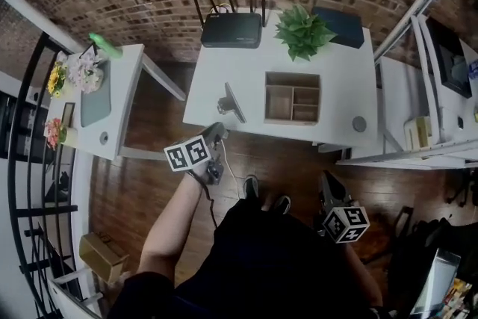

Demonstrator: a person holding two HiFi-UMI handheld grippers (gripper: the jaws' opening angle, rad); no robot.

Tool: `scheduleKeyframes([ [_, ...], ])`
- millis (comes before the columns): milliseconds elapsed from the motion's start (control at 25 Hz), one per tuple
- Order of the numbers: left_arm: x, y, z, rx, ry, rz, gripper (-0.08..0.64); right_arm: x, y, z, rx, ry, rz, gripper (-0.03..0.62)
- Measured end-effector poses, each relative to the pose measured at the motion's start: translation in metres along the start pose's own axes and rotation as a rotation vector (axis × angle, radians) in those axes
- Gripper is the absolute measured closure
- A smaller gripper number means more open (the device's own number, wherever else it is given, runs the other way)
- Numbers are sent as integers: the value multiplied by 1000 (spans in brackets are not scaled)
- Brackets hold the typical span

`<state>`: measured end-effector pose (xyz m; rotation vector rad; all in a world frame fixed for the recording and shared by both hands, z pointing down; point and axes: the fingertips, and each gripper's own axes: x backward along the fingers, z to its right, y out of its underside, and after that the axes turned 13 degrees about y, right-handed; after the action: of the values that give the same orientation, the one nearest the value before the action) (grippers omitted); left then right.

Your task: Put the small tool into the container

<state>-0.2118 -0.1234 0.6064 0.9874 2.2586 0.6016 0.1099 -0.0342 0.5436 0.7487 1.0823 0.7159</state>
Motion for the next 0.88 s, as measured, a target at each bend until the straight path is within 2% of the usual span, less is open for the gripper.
scheduleKeyframes([
  [160, -29, -17, -65, 157, -13, -5, 487, -14, -14, -11, 33, 56, 6, 581],
  [280, -51, -19, -98, 219, -9, -34, 474, -23, -9, -31, 90, 51, -11, 581],
  [400, -69, -18, -114, 232, -4, -71, 450, -28, -9, -35, 128, 64, -14, 581],
  [640, -92, -14, -120, 235, -9, -117, 414, -39, -20, -31, 139, 68, -10, 581],
  [720, -97, -10, -120, 232, -20, -136, 419, -40, -26, -24, 135, 72, 1, 581],
  [880, -100, -2, -120, 252, -46, -141, 483, -42, -32, -8, 99, 78, 7, 581],
])
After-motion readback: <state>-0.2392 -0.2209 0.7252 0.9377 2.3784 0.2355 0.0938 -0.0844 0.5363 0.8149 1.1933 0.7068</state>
